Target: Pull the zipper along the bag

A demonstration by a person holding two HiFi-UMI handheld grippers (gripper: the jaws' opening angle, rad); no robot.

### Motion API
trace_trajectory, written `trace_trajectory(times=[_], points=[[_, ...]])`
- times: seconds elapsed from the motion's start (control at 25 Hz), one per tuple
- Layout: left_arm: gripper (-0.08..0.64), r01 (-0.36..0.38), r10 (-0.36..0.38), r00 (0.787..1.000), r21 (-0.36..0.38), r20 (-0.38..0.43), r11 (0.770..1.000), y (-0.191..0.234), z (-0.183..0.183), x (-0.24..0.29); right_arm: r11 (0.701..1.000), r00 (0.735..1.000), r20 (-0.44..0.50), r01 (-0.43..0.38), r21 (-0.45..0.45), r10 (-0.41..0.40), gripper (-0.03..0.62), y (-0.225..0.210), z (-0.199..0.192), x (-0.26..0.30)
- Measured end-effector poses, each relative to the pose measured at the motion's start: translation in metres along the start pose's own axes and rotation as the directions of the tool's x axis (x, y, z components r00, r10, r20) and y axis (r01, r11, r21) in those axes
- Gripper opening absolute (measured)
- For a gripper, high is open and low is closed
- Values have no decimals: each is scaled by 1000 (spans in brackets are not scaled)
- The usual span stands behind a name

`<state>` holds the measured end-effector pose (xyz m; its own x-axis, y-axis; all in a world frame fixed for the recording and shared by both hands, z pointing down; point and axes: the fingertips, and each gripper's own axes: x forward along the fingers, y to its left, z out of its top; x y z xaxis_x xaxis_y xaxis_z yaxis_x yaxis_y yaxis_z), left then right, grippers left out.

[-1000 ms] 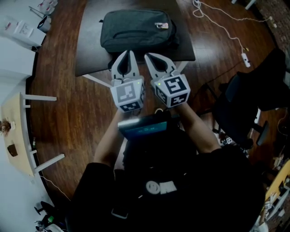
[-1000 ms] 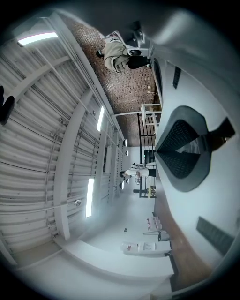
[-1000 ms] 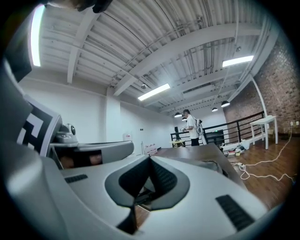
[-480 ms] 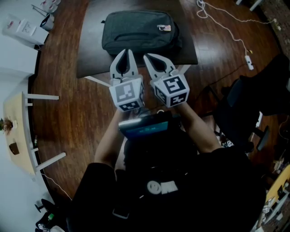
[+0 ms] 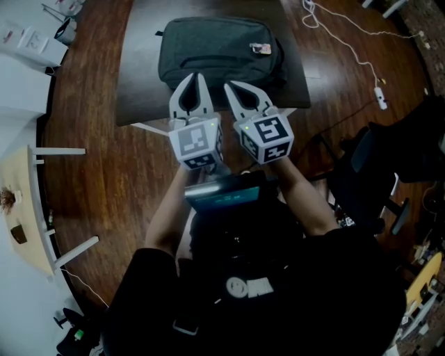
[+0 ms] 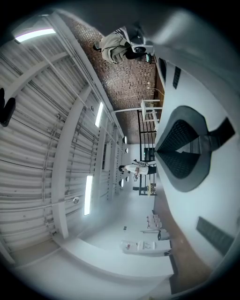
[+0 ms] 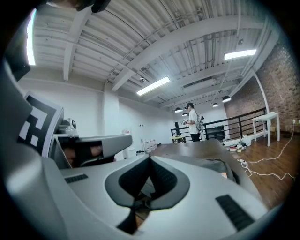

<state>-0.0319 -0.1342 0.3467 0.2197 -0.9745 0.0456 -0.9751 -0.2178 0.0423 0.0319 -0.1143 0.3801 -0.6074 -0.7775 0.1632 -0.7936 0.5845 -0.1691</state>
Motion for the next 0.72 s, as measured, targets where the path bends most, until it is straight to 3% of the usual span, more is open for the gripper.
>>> trace_trajectory(times=[0.72], points=[[3,5,-7,997,-40,-72,999,86,-35,76,1000,997,-83,4,-13,-5,11,-7,-14,110]])
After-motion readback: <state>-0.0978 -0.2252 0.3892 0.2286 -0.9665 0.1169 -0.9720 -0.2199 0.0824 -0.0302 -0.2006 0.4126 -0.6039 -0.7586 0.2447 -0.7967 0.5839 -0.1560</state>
